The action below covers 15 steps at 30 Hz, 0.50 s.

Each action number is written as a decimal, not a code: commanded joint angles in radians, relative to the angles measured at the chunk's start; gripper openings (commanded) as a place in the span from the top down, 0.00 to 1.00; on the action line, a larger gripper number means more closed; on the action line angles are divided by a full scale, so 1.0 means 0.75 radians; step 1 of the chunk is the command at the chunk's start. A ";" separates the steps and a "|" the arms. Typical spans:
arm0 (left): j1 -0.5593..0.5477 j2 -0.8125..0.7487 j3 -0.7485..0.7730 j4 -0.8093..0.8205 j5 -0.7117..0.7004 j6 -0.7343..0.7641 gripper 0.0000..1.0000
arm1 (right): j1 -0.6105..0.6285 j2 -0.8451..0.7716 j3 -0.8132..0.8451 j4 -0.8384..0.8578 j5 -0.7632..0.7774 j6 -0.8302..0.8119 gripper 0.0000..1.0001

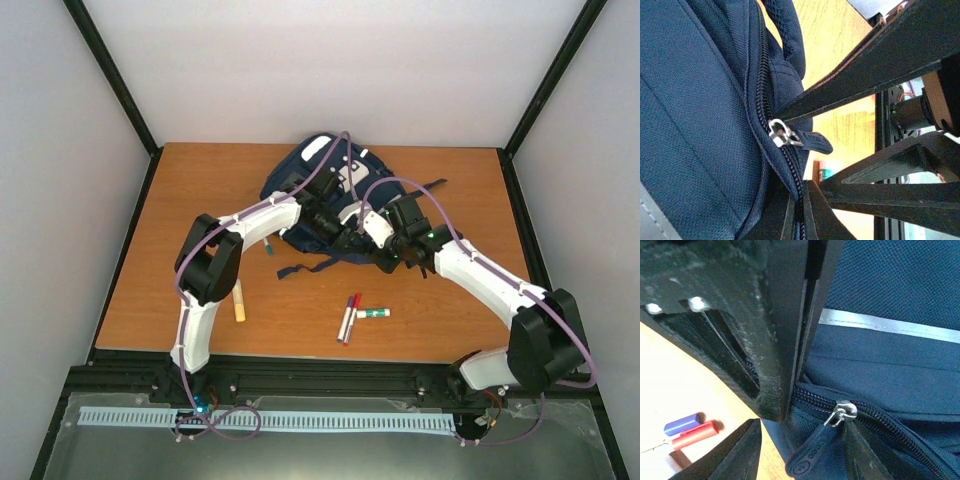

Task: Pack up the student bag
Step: Zip the student bag at the center of the board.

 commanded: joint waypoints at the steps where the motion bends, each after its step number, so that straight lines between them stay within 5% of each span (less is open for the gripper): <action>1: -0.005 -0.023 0.097 0.068 0.205 -0.027 0.99 | 0.009 0.031 -0.055 0.113 0.141 -0.015 0.56; 7: -0.005 -0.025 0.093 0.049 0.209 -0.002 0.99 | -0.007 0.040 -0.052 0.142 0.214 -0.024 0.73; 15: -0.005 -0.025 0.079 0.011 0.110 0.067 0.99 | -0.102 0.012 0.023 -0.057 0.017 -0.017 0.97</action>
